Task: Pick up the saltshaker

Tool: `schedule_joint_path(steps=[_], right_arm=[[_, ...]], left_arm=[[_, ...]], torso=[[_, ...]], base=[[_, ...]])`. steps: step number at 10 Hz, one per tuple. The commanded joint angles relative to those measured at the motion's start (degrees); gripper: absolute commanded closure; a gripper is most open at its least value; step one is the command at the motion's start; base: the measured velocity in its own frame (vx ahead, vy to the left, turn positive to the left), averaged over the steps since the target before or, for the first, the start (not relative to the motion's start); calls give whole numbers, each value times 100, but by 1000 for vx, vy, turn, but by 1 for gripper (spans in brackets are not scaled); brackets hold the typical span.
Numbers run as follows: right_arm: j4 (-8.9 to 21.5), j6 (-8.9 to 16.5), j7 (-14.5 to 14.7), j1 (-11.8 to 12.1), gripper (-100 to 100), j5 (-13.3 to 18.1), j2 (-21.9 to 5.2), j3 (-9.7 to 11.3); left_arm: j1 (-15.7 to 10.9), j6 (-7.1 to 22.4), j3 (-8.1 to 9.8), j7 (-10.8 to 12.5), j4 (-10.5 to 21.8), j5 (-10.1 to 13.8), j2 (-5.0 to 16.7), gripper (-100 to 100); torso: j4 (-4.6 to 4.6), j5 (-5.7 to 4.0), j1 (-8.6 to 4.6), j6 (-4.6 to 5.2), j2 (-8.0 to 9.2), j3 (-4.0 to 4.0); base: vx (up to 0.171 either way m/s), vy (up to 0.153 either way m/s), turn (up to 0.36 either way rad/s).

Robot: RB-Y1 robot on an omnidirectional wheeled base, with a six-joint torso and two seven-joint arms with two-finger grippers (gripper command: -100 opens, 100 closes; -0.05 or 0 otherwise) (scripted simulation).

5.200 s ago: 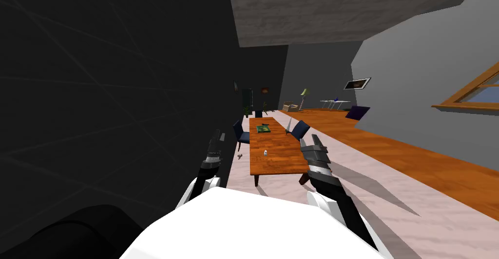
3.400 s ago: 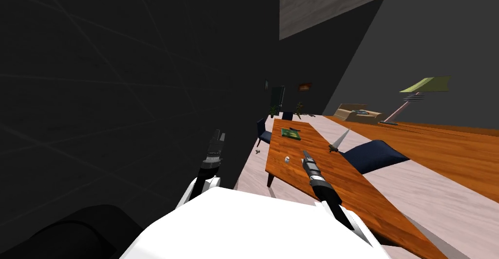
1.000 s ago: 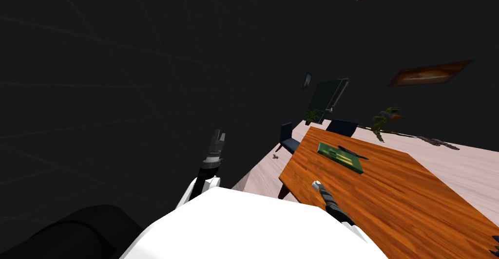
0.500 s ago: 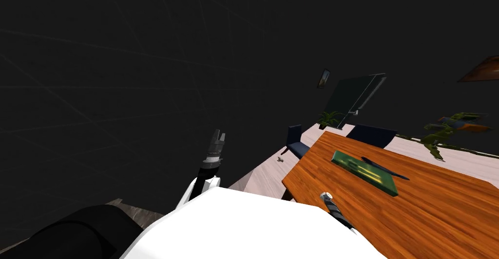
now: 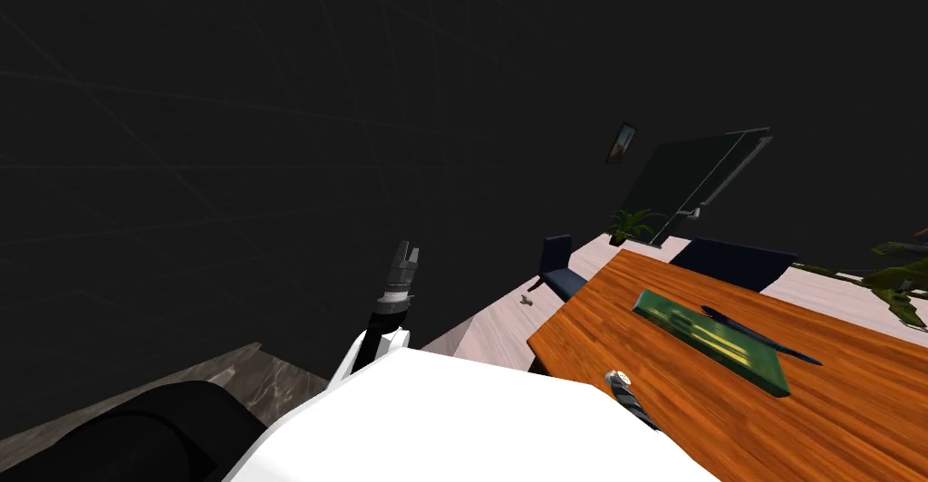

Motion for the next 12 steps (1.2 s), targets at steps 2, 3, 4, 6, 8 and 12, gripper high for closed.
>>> schedule_joint_path(steps=[2,3,4,6,8,12], right_arm=[[435,126,-107,-172,-100,498,-9,-195],[496,126,-107,-172,-100,518,-9,-195],[737,231,-148,-256,-100,748,-35,-255],[993,328,-184,-335,-100,961,-61,-309],[1213,418,-202,-407,-100,929,-88,-358],[1412,500,-243,-472,-100,1331,-116,-402]], left_arm=[[1,0,1,0,0,0,0,0],[0,0,0,0,0,0,0,0],[1,0,1,0,0,0,0,0],[1,0,1,0,0,0,0,0],[0,0,1,0,0,0,0,0],[2,0,1,0,0,0,0,0]], torso=[[0,-2,-5,5,2,1],[0,-3,-9,2,3,2],[0,-2,-9,6,3,1],[0,-3,-12,7,3,1],[1,-3,-15,3,6,3],[-2,1,8,8,-4,-3]], base=[[-15,-41,216],[-13,-40,140],[-15,-46,252],[-14,-47,175],[-23,-52,249],[-3,-6,49]])
